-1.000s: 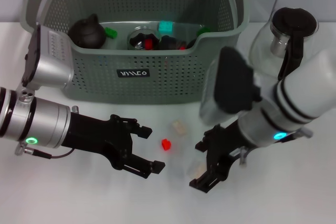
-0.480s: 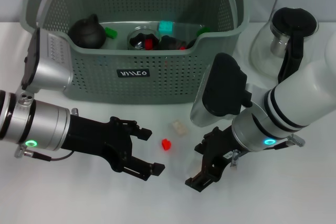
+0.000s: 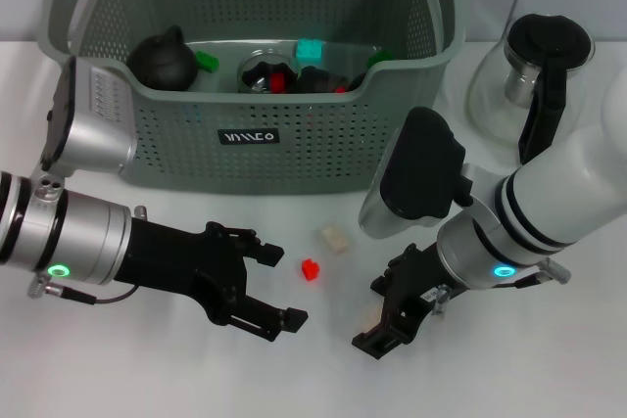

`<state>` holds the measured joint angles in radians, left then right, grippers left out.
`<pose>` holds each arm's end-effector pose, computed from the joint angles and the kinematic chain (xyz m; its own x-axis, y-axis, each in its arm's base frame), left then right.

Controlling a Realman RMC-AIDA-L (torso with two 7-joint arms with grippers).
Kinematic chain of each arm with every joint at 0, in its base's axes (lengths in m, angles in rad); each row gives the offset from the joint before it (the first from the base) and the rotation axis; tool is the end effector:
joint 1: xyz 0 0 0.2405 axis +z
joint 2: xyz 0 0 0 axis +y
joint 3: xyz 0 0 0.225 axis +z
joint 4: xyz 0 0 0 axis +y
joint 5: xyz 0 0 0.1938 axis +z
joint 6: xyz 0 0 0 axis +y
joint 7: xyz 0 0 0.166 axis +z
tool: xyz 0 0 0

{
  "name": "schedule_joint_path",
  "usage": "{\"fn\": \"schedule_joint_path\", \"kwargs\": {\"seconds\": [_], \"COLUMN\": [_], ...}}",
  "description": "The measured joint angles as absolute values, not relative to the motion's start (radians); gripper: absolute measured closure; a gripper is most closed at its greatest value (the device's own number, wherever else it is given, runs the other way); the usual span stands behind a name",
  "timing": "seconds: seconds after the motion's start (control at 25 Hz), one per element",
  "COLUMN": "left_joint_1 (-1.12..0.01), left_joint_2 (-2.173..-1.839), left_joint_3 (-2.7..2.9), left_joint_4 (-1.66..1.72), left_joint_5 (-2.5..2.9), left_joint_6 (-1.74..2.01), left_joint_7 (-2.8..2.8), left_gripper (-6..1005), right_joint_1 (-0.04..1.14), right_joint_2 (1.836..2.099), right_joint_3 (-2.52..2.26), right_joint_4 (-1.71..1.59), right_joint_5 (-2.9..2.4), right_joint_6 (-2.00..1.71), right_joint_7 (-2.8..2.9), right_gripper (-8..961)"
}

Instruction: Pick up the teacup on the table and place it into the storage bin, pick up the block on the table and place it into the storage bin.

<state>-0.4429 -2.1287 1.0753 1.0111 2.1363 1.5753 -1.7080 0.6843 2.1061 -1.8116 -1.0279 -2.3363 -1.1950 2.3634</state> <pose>-0.2039 0.2838 -0.0304 0.9030 0.3963 0.1659 0.4069 -0.9128 -0.0339 0.1575 0.2983 -0.1145 0.8867 -0.3409 0.3125 -0.3009 -0.9384 -0.1698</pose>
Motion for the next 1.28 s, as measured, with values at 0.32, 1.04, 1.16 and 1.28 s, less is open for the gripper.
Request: {"fn": "schedule_joint_path", "kwargs": {"seconds": [0.32,1.04,1.16,1.28], "left_joint_1": [-0.445,-0.43,-0.419,-0.417], "left_joint_2": [-2.128,-2.117,-2.112,-2.113], "left_joint_3": [1.075,1.049,1.047,1.039], "left_joint_4": [1.008,1.001,0.994,0.997], "left_joint_5": [2.131,2.14,2.14,2.139], "left_joint_6": [1.567,1.567,1.566,1.568], "left_joint_7": [-1.701,-1.7,-1.701,-1.7], "left_gripper": [76,106,112,117], "right_joint_1": [0.69,0.606,0.669,0.802], "right_joint_2": [2.106,2.099,2.097,2.093], "right_joint_3": [-1.83,-1.507,-1.341,-1.146], "right_joint_4": [-1.029,-1.49,-1.641,-1.65], "right_joint_5": [-2.334,-2.329,-2.282,-2.212], "right_joint_6": [-1.187,-1.54,-1.62,-1.643], "right_joint_7": [2.364,2.387,2.442,2.471], "right_gripper": [221,510,509,509]}}
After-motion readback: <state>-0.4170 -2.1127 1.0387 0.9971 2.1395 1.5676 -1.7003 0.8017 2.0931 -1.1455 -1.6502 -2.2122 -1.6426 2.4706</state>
